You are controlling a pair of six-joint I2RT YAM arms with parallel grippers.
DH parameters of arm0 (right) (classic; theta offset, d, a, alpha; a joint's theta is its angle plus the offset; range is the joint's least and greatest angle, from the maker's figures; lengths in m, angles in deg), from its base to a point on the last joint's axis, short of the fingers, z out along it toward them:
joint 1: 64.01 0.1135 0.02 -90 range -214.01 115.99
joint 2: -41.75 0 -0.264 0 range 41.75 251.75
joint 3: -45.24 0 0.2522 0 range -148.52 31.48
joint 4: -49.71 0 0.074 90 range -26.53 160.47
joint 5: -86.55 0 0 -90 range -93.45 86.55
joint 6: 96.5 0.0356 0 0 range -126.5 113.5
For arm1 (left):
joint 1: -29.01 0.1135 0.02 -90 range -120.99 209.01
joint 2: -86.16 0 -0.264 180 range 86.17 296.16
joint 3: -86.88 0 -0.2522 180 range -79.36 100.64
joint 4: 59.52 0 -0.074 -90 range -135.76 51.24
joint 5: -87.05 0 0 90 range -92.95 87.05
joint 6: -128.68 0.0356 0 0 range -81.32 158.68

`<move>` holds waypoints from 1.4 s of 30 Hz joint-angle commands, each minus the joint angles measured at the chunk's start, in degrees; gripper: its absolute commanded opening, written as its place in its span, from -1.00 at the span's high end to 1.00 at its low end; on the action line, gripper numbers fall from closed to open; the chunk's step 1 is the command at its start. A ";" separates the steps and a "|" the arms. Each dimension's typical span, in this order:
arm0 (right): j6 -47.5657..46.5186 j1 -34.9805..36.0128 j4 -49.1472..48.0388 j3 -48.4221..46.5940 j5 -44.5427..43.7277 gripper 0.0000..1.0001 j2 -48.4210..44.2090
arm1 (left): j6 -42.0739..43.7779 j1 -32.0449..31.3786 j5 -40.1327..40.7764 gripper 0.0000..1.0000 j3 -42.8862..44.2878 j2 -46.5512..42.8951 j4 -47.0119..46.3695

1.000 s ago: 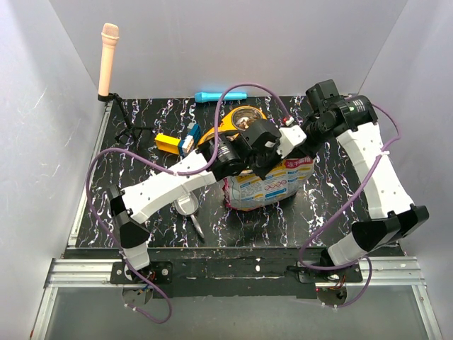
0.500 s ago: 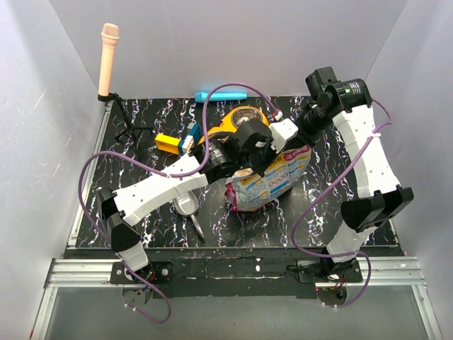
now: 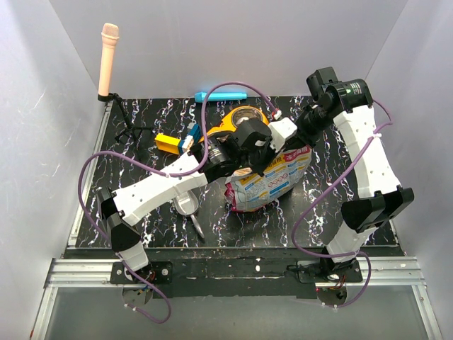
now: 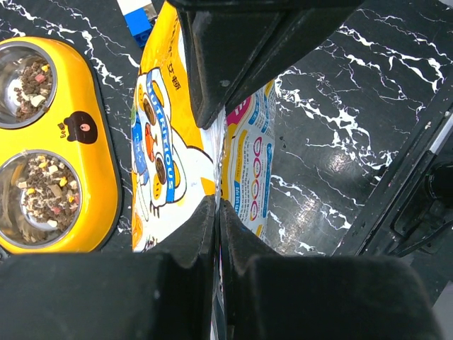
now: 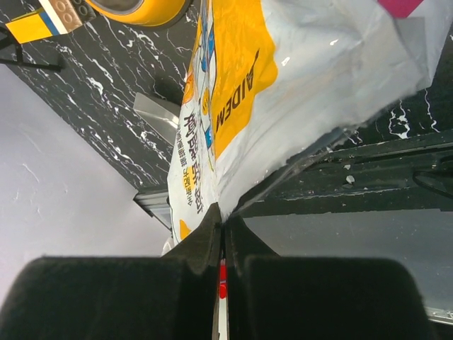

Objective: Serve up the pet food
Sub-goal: Close the pet food bag at the center of the board.

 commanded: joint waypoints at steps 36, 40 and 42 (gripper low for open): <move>-13.30 -11.21 -0.62 -21.28 -19.20 0.39 0.85 | -7.66 -1.48 -9.76 1.00 -4.17 -9.33 13.76; -11.20 -10.68 -0.29 -5.18 -11.55 -0.27 -12.21 | -7.66 -1.48 -10.73 1.00 -0.92 -6.60 13.41; -9.79 -10.60 -0.75 -2.59 -5.58 -0.63 -15.40 | -7.83 -1.39 -10.38 1.00 1.53 -4.41 13.49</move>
